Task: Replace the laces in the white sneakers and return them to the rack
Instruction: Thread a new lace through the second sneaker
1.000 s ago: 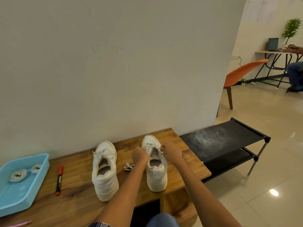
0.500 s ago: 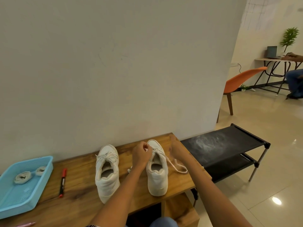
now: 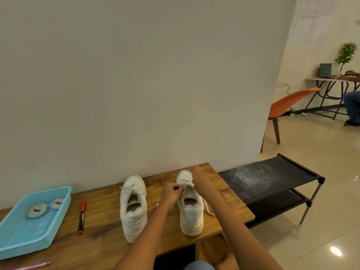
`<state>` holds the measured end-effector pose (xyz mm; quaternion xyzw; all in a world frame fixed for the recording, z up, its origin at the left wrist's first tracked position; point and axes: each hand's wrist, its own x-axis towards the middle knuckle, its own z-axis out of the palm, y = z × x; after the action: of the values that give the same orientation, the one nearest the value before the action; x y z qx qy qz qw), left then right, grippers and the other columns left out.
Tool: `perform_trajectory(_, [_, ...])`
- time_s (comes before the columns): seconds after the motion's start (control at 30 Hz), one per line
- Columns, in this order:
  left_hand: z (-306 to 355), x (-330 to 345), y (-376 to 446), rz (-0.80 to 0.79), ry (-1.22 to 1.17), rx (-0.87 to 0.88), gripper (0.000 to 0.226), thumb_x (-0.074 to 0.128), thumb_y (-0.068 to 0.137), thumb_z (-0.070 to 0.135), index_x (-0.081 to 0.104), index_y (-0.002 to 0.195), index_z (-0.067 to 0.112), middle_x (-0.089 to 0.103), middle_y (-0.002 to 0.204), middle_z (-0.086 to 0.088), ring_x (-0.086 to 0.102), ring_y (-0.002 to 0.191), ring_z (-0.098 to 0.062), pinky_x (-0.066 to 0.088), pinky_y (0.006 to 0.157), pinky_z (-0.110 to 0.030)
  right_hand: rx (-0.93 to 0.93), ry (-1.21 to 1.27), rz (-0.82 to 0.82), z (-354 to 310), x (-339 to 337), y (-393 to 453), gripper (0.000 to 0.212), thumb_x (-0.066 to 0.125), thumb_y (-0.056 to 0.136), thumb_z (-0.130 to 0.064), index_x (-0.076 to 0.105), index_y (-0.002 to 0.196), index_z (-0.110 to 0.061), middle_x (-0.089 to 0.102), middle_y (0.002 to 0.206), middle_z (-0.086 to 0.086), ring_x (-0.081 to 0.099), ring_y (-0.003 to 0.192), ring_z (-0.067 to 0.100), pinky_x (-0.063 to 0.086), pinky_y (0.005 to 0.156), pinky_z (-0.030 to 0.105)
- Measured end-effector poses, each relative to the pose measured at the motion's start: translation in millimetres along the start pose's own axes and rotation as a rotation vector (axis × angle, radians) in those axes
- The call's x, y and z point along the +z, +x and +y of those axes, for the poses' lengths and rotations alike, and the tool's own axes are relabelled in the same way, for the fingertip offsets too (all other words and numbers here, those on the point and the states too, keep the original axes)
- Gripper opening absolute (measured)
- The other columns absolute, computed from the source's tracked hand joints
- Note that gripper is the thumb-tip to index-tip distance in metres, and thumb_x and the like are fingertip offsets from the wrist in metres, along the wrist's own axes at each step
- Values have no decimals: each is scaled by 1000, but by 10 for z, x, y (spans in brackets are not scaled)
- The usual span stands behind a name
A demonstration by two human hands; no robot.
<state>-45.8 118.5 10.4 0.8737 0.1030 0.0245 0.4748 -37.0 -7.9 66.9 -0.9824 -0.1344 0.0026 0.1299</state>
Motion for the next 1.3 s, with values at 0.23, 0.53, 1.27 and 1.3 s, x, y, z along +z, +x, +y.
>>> perform_trajectory(0.23, [-62,1,-18,-54,-402,-145,16,61,90,16,69,101,7,68,92,-7,63,91,-23,53,88,-37,-60,-132,-19,-68,-147,237,22,41,98,-4,59,111,-1,62,109,10,62,99,24,42,64,22])
perform_trajectory(0.53, [-140,-15,16,-79,-504,-211,21,58,93,13,67,110,6,68,101,-11,64,96,-24,54,86,-33,-124,-218,-41,-45,195,178,34,42,99,-5,38,132,0,57,121,14,58,105,22,46,83,26])
perform_trajectory(1.27, [35,123,-49,329,-39,131,18,57,93,25,69,93,11,70,93,-4,62,86,-17,42,64,-20,-155,-33,-51,32,191,200,23,42,99,-15,54,116,-6,64,107,13,57,86,22,41,72,25])
perform_trajectory(1.3, [31,132,-48,324,-30,131,18,57,93,25,69,93,11,70,94,-4,62,86,-17,41,63,-18,-144,28,-30,51,184,209,23,42,99,-16,57,113,-6,65,105,12,54,82,19,41,71,23])
